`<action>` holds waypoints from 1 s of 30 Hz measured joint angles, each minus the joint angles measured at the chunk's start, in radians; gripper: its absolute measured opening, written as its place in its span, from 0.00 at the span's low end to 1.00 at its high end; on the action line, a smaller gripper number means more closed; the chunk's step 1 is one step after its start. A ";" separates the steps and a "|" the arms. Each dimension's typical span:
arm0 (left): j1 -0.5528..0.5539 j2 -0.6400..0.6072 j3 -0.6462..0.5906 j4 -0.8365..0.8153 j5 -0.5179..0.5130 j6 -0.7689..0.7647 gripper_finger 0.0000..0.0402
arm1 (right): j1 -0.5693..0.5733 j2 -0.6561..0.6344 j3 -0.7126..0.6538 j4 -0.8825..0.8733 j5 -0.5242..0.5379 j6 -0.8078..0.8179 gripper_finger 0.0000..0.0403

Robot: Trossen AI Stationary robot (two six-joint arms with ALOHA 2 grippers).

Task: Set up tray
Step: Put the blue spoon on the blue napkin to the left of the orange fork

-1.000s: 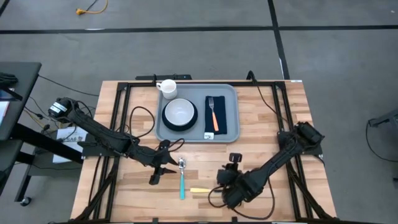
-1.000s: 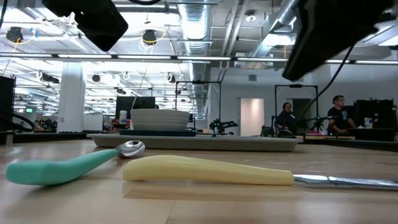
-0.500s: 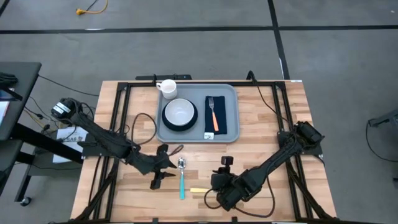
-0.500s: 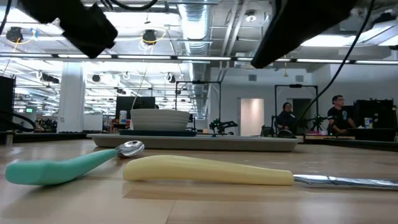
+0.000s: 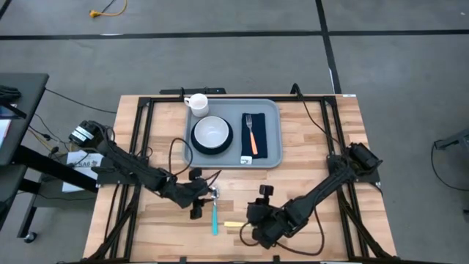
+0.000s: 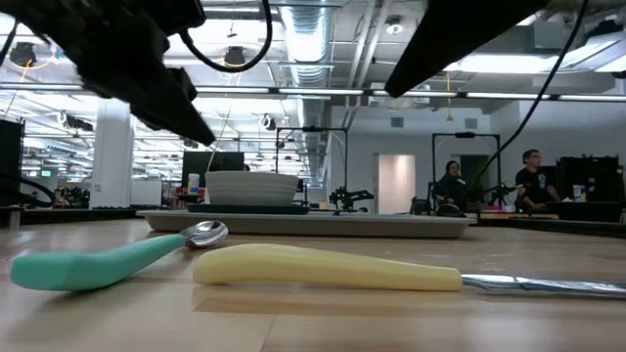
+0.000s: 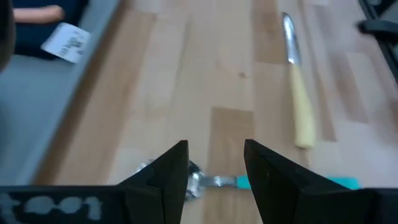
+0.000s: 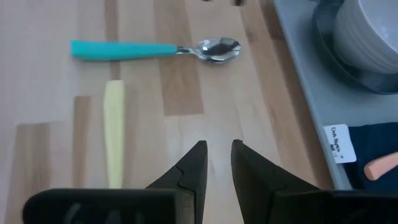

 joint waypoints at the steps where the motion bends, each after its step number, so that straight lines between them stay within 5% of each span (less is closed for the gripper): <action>1: 0.004 0.000 0.000 0.005 -0.012 0.002 0.36 | 0.005 0.000 0.000 -0.001 0.000 0.000 0.16; 15: 0.087 0.054 -0.052 -0.045 -0.031 0.019 0.36 | 0.016 0.000 0.000 -0.011 0.000 -0.002 0.16; 30: 0.157 0.139 -0.053 -0.016 0.065 0.026 0.36 | 0.021 0.001 0.000 -0.006 0.000 -0.002 0.16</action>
